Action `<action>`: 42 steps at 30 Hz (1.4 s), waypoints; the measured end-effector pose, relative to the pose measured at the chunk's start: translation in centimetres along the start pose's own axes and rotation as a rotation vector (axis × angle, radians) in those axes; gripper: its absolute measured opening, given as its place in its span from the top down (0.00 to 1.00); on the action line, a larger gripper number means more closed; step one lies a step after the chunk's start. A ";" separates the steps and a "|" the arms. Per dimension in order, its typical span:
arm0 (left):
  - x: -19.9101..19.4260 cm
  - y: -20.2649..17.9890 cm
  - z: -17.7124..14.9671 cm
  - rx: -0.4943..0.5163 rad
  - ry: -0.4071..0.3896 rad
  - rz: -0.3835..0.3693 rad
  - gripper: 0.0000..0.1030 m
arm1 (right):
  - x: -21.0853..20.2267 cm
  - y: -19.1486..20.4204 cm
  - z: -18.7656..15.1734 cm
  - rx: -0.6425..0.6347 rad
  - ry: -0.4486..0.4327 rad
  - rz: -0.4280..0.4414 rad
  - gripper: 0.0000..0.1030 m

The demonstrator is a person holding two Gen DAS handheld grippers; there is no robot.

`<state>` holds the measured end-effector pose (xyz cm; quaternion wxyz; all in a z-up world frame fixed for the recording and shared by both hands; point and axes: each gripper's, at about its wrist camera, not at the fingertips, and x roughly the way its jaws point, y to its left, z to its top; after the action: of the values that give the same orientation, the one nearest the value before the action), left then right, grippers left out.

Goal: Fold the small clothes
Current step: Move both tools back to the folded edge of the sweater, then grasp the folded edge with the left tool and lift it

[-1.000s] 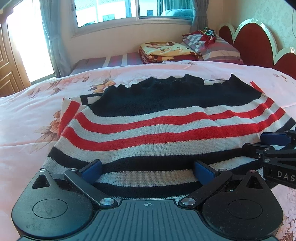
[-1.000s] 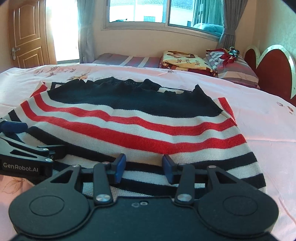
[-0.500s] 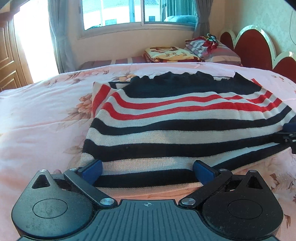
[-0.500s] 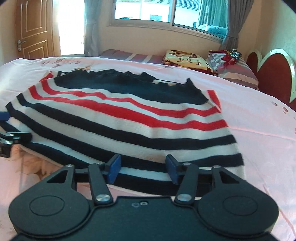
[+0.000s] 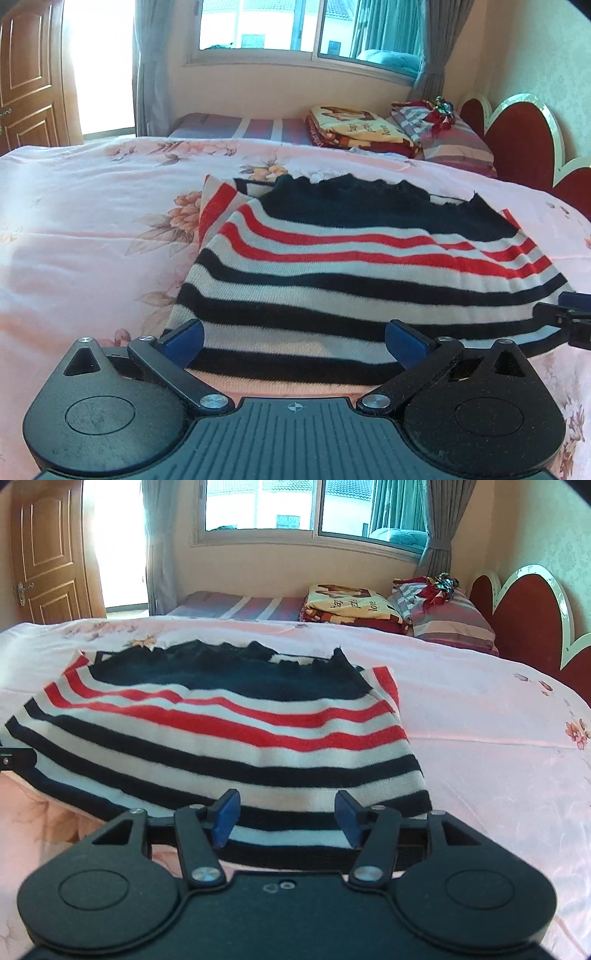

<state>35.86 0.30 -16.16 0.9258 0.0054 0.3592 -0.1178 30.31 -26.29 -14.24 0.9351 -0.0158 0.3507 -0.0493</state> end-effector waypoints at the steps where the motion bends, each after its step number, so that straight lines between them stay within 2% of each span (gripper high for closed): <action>1: 0.1 -0.2 0.4 0.011 -0.007 0.000 0.00 | 0.1 0.4 0.3 0.001 -0.006 0.011 0.43; 4: 1.1 -0.4 1.0 0.029 -0.018 0.041 0.00 | 0.7 1.6 1.4 -0.004 -0.013 0.033 0.43; 8: 3.8 1.3 0.3 -0.013 0.075 0.100 0.00 | 1.4 2.9 2.2 -0.015 -0.019 0.045 0.38; 12: 3.2 2.3 0.0 -0.058 0.091 0.095 0.00 | 2.5 3.6 2.0 -0.044 0.027 0.046 0.38; 17: 2.1 3.5 -0.3 -0.147 0.121 0.088 0.00 | 1.8 3.7 2.7 -0.010 -0.016 0.078 0.38; 21: 1.1 4.0 -1.1 -0.236 0.140 0.036 0.00 | 2.3 4.3 3.8 -0.012 -0.031 0.089 0.34; 24: 0.7 4.4 -2.1 -0.319 0.155 -0.058 0.00 | 3.1 4.3 4.2 0.026 -0.031 0.092 0.32; 27: 1.7 5.0 -3.5 -0.432 0.156 -0.192 0.00 | 4.1 4.8 3.7 0.015 -0.005 0.081 0.30; 29: 2.2 5.5 -3.9 -0.488 0.105 -0.222 0.00 | 4.5 4.9 3.2 0.014 0.012 0.085 0.30; 33: 3.4 6.7 -4.1 -0.631 0.054 -0.274 0.00 | 4.6 4.7 2.5 0.024 0.016 0.089 0.30; 42: 6.8 6.2 -2.6 -0.739 -0.036 -0.328 0.02 | 5.2 5.0 2.9 0.005 -0.010 0.079 0.29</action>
<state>40.38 5.16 -23.11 0.8405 -0.3872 0.3572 -0.1269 36.55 -21.90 -15.75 0.9380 0.0001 0.3465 -0.0130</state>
